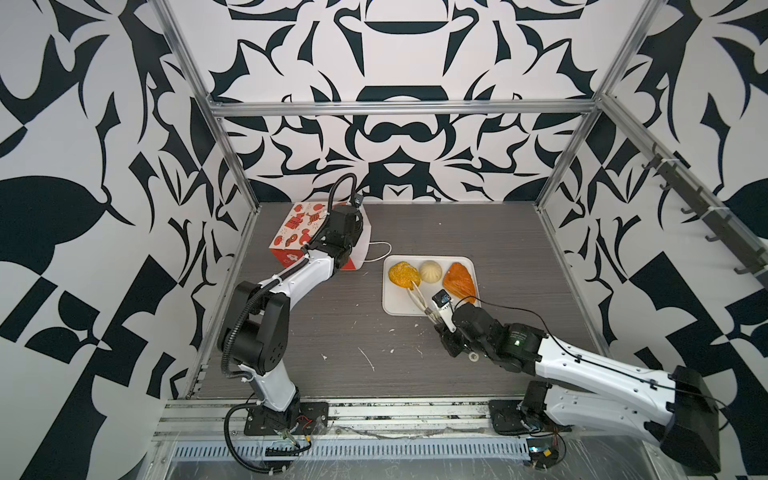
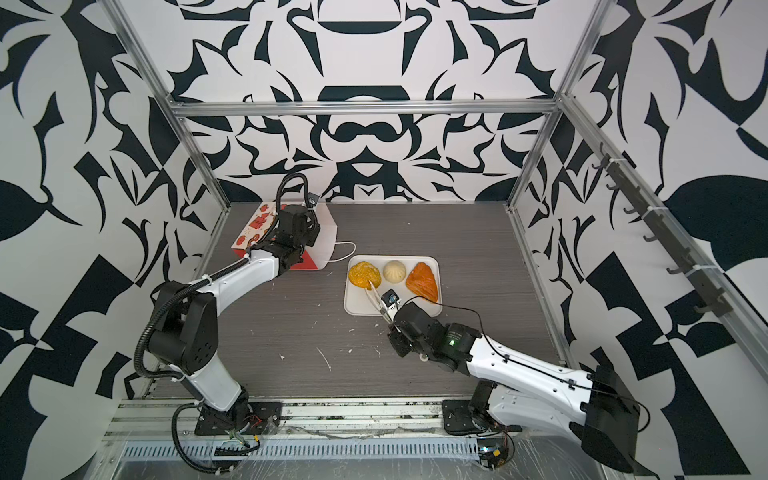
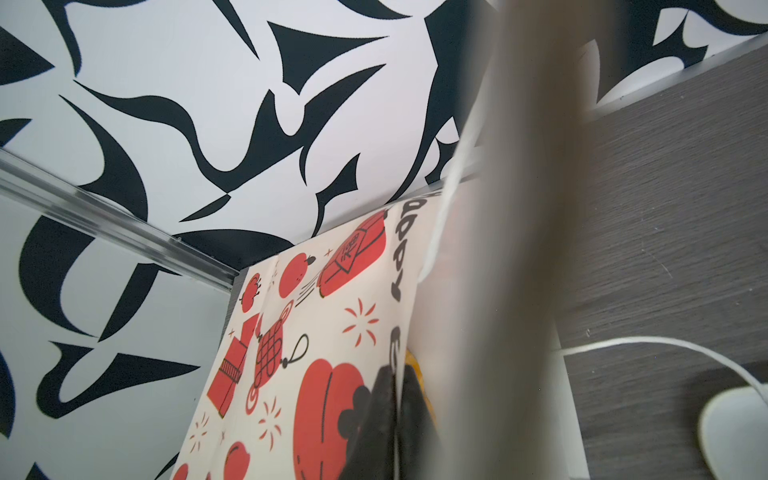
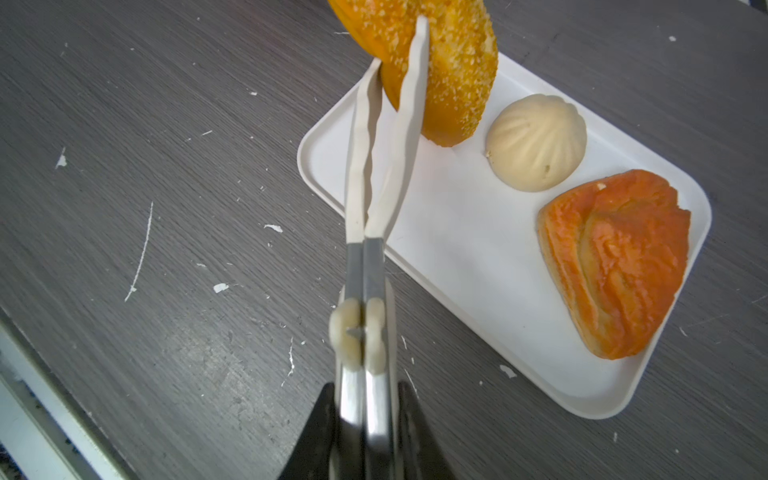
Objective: Take the fake bread out of the paper bag
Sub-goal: 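Carry the sesame bun over the tray and lower it beside the pale bun, then open the tongs to release the sesame bun onto the tray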
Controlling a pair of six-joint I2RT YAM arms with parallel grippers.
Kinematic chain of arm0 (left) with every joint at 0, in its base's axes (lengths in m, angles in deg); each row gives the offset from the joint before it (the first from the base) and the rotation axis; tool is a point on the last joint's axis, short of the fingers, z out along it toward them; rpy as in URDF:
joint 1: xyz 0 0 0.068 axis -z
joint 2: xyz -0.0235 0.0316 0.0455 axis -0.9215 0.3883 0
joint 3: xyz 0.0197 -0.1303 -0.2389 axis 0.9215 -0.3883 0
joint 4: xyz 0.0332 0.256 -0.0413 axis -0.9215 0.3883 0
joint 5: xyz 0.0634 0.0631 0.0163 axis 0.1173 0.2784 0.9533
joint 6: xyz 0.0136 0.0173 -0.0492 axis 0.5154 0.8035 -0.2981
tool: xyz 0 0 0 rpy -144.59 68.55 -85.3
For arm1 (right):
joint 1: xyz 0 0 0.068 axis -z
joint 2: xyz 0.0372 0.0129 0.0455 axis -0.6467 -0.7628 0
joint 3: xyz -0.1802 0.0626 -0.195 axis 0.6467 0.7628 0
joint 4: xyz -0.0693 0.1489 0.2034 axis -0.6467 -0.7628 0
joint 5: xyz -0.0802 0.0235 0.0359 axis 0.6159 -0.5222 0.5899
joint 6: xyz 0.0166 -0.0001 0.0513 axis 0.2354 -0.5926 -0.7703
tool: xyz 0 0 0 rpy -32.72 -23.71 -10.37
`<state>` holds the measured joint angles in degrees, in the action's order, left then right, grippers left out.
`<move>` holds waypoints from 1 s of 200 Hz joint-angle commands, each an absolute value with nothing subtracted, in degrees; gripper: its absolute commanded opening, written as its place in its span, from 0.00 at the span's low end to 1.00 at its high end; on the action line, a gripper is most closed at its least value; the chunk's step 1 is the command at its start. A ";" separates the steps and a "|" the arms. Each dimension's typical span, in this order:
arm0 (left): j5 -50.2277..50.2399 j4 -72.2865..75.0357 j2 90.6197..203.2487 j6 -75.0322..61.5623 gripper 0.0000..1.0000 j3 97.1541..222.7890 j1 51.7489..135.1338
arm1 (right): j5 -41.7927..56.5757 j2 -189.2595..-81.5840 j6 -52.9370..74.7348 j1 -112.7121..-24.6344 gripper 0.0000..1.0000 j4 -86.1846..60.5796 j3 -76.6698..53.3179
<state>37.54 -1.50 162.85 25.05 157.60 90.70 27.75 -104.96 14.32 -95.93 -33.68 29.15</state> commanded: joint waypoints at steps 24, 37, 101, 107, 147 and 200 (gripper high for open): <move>36.78 -4.07 163.93 24.11 0.07 157.05 90.19 | 25.20 -105.15 9.18 -96.26 0.00 -36.95 30.64; 36.77 -4.07 164.06 24.10 0.07 157.05 90.18 | 25.18 -104.98 7.74 -96.28 0.00 -37.08 31.26; 36.16 -4.32 164.63 23.93 0.07 157.58 90.10 | 25.40 -103.71 3.12 -96.28 0.00 -34.68 34.81; 36.14 -4.29 164.71 23.93 0.07 157.58 90.11 | 25.51 -103.61 3.03 -96.23 0.00 -34.57 34.98; 35.92 -4.50 164.88 23.78 0.07 157.43 90.10 | 26.21 -105.75 2.05 -96.28 0.00 -35.53 34.69; 35.72 -5.13 164.82 23.43 0.07 156.90 90.01 | 25.06 -107.91 3.41 -96.28 0.00 -32.82 33.60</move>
<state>36.36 -2.42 163.88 24.59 157.60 90.37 25.43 -106.84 3.12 -96.30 -35.32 35.38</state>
